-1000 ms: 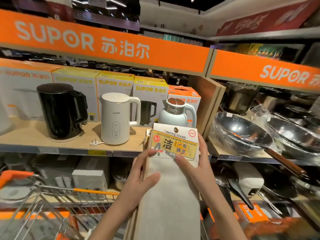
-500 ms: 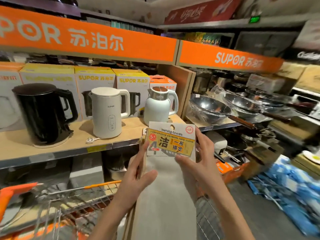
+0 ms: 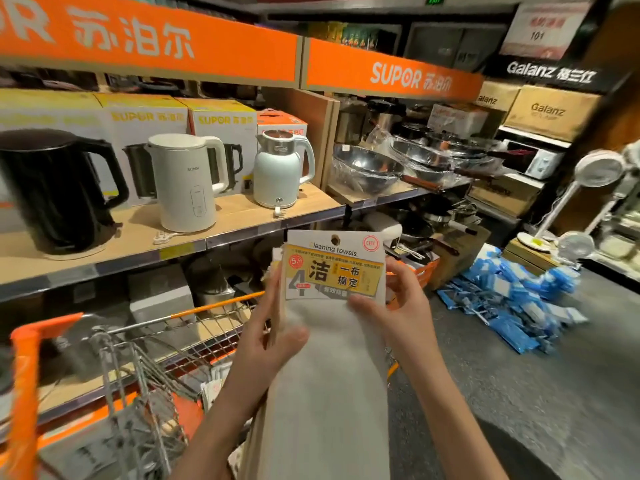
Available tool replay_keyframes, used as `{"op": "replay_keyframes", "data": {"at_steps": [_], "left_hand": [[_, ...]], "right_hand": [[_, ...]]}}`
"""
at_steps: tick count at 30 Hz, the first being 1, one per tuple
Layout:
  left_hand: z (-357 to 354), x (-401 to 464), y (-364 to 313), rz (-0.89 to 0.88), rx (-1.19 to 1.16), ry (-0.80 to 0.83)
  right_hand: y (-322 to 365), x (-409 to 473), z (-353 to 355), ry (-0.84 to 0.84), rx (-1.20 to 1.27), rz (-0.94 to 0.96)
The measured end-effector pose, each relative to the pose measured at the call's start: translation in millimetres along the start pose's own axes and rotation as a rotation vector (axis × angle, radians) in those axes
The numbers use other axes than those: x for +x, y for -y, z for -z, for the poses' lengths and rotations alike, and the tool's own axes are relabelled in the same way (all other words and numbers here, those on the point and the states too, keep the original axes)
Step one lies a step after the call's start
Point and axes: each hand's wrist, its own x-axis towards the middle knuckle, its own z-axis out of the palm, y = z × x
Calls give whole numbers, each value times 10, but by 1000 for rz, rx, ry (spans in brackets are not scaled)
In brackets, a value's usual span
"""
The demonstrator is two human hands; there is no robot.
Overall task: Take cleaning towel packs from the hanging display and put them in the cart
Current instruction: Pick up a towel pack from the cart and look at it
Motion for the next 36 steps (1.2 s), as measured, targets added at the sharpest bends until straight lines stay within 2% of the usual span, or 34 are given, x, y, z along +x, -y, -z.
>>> {"op": "replay_keyframes", "data": {"at_steps": [6, 9, 13, 18, 25, 30, 36], "left_hand": [[-241, -703, -99, -16, 49, 70], [-398, -1057, -117, 15, 1, 90], [-595, -1459, -98, -4, 83, 131], [-888, -1892, -152, 23, 50, 267], [-1488, -2268, -215, -9, -82, 477], [-1861, -2559, -339, -23, -158, 747], [-2020, -3029, -350, 22, -229, 1080]], "right_hand": [[103, -749, 353, -5, 37, -23], [151, -1177, 542, -33, 89, -52], [98, -1738, 792, -112, 115, -91], [80, -2408, 1133, -243, 107, -119], [335, -3262, 1636, -509, -2, -109], [551, -3924, 1786, -795, -138, -159], [688, -4818, 1550, -1099, -162, -273]]}}
